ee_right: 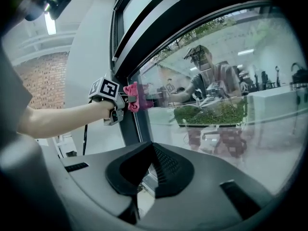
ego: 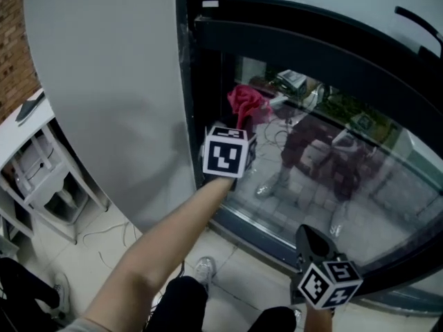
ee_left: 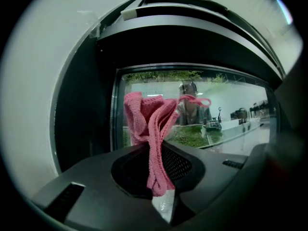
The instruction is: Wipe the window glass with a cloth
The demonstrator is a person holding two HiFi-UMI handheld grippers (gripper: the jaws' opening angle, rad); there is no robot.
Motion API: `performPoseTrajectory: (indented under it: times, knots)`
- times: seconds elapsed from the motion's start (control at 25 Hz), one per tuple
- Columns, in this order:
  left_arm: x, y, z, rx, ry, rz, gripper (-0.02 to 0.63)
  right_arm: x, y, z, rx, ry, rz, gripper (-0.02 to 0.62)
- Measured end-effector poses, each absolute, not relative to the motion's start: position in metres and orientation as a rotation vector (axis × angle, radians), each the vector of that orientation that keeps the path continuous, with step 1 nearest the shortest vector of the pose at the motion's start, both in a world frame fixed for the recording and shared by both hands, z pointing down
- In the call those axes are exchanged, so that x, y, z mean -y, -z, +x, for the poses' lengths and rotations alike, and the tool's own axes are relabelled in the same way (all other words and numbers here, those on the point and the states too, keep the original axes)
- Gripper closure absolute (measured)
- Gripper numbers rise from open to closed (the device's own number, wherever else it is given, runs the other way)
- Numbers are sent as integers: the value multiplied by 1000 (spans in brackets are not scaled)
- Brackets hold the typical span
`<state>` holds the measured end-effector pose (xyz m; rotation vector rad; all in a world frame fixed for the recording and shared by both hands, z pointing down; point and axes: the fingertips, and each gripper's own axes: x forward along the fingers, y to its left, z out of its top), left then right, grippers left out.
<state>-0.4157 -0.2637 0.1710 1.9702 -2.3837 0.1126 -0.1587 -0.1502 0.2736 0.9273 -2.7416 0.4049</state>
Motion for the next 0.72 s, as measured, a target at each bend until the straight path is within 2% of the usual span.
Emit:
performPoseTrajectory:
  times: [0.72]
  knots:
    - [281, -172, -274, 2197, -121, 2188, 552, 149, -258, -39, 2681, -391, 1130, 603]
